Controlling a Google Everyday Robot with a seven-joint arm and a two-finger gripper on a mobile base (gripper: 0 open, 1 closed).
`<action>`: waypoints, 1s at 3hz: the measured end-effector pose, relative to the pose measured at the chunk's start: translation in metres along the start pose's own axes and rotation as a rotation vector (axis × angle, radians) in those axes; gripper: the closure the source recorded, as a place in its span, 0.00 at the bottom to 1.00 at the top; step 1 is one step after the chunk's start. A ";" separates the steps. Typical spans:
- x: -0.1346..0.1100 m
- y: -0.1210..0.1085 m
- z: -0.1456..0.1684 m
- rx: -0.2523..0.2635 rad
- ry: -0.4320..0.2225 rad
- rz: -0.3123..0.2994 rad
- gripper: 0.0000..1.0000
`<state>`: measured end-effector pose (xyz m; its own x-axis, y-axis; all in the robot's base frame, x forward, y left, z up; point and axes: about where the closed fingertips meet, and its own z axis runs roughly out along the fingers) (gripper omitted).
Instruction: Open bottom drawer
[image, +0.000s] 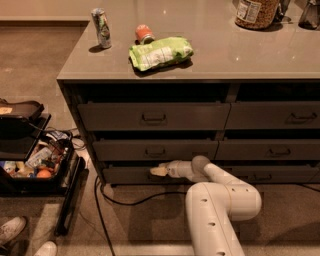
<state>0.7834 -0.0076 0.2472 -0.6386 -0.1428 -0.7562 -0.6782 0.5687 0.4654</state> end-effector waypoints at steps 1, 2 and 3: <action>0.000 0.000 0.000 0.000 0.000 0.000 0.65; 0.000 0.000 0.000 0.000 0.000 0.000 0.62; 0.002 -0.006 0.006 0.069 0.050 -0.039 0.39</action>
Offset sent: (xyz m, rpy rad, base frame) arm 0.0000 0.0000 0.0000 0.0000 0.0000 0.0000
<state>0.7888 -0.0063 0.2399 -0.6309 -0.2046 -0.7484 -0.6773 0.6159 0.4025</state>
